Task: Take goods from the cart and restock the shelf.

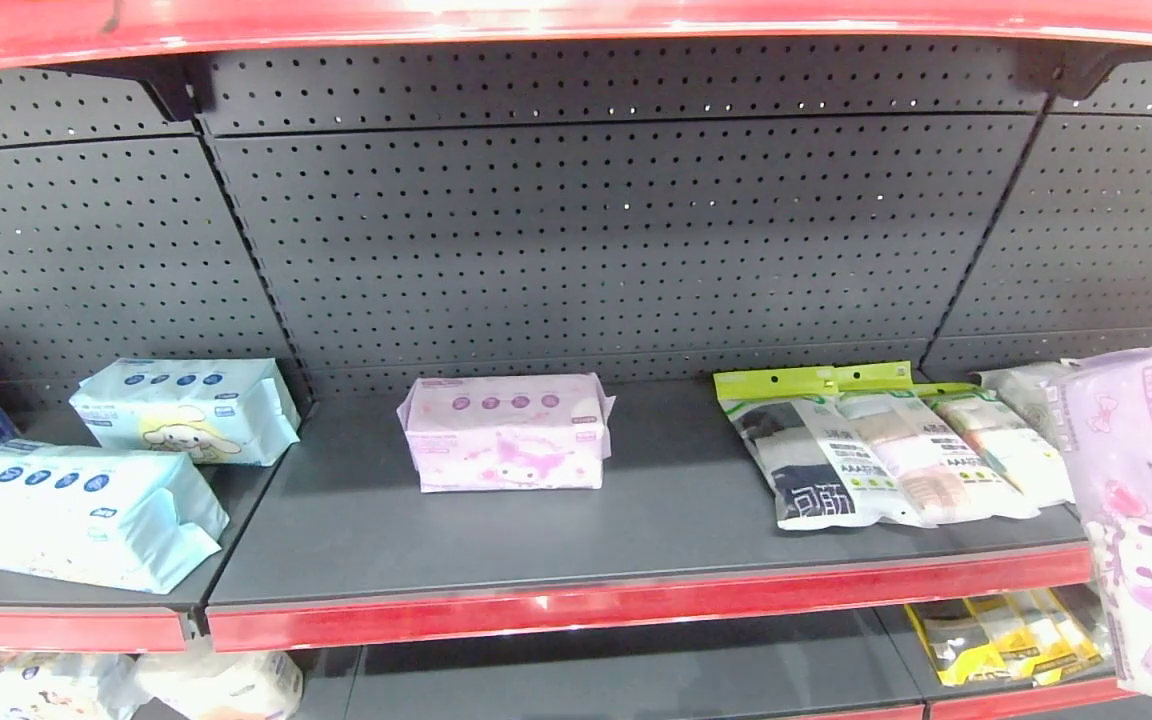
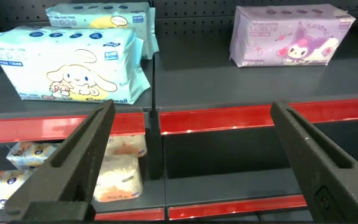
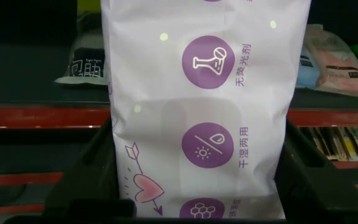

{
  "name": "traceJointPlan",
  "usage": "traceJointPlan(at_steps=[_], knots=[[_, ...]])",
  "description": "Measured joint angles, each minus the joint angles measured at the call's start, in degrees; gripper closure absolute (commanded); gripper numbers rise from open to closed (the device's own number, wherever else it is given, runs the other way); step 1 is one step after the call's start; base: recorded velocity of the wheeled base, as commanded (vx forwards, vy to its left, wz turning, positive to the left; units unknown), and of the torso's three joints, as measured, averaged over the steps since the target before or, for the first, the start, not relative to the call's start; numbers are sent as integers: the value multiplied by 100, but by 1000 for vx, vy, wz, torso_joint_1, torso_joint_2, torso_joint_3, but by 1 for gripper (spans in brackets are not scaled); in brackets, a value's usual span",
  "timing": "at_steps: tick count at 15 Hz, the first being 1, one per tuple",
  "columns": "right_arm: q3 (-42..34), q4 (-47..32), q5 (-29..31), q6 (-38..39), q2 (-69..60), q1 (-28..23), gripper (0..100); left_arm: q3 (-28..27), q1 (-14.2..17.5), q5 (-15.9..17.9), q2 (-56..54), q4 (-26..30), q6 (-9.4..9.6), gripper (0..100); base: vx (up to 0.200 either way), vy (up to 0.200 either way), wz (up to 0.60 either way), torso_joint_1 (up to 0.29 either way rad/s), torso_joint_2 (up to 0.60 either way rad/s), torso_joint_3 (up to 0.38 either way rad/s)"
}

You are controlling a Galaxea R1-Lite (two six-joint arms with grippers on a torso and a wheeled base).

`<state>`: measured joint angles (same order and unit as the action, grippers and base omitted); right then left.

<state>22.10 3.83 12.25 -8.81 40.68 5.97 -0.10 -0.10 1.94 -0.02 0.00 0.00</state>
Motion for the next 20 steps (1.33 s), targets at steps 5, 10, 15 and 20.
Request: traceJointPlan(at_steps=[5, 10, 15, 20], knots=[[-99, 84, -66, -10, -30, 15, 100, -4, 0, 0, 2, 0, 21, 0, 0, 0, 0, 0, 0, 0], [-63, 79, 135, -238, -41, -113, 100, -12, -11, 132, 54, 24, 90, 0, 0, 0, 0, 0, 0, 0], [199, 84, 113, -366, 50, -269, 100, -607, -373, 400, 794, -40, -66, 0, 0, 0, 0, 0, 0, 0], [607, 106, -361, -245, 234, -254, 100, -1604, -464, 257, 3273, -820, -530, 0, 0, 0, 0, 0, 0, 0]])
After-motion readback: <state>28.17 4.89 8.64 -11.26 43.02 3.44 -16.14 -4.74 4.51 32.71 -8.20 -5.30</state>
